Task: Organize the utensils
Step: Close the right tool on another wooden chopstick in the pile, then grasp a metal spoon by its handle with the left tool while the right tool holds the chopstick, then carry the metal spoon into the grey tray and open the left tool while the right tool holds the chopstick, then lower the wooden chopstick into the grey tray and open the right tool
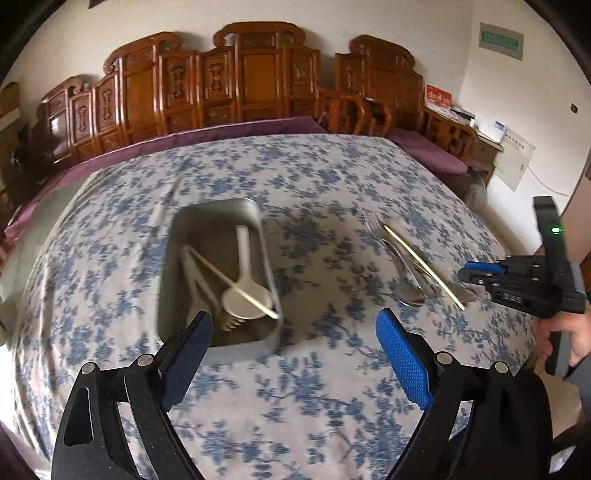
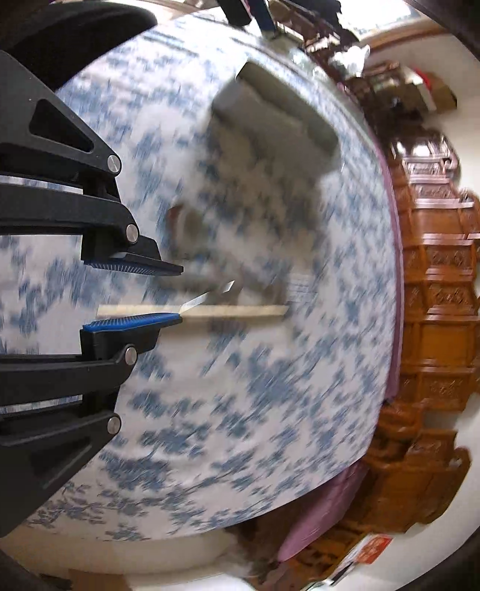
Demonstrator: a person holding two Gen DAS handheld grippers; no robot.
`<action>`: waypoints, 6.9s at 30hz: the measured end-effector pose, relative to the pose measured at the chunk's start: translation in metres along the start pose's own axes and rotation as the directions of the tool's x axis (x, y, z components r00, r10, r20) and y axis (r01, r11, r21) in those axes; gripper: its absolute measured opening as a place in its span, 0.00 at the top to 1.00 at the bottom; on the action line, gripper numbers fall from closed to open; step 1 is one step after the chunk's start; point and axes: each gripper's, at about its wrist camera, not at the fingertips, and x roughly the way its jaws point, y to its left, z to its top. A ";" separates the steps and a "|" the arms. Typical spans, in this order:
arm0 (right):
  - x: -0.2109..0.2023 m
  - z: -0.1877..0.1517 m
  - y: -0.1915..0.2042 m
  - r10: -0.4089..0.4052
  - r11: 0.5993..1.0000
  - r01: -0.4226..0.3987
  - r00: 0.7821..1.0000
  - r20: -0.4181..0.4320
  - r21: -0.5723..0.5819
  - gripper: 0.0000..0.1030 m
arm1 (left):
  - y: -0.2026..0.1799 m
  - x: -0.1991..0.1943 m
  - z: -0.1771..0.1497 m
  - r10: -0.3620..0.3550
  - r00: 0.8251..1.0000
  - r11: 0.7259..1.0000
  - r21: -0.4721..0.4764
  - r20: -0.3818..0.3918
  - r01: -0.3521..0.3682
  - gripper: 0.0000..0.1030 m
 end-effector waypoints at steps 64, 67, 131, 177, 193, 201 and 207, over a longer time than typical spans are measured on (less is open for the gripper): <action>0.035 -0.021 -0.084 -0.009 0.996 0.011 0.999 -0.030 0.091 0.94 | -0.136 0.196 0.049 0.004 0.956 0.992 0.125 -0.293 0.034 0.87; 0.032 -0.019 -0.080 0.000 0.997 0.001 1.000 -0.023 0.084 0.94 | -0.131 0.195 0.049 0.017 0.952 0.994 0.111 -0.306 0.018 0.95; -0.009 0.048 0.118 0.176 0.970 -0.164 0.983 0.054 -0.181 0.94 | 0.063 0.055 0.058 0.175 0.973 0.984 -0.009 -0.151 -0.178 0.95; 0.018 0.070 0.196 0.214 0.953 -0.208 0.977 0.003 -0.222 0.94 | 0.123 0.058 0.048 0.125 0.982 0.987 -0.078 -0.140 -0.137 0.95; 0.060 0.097 0.241 0.196 0.962 -0.199 0.980 -0.035 -0.188 0.94 | 0.172 0.026 0.029 0.133 0.986 0.980 -0.139 -0.098 -0.146 0.73; 0.081 0.100 0.250 0.196 0.971 -0.203 0.978 -0.064 -0.130 0.94 | 0.184 0.018 0.026 0.137 0.987 0.978 -0.150 -0.082 -0.148 0.54; 0.090 0.098 0.256 0.216 0.968 -0.225 0.972 -0.090 -0.111 0.94 | 0.187 0.014 0.026 0.141 0.987 0.976 -0.156 -0.074 -0.151 0.49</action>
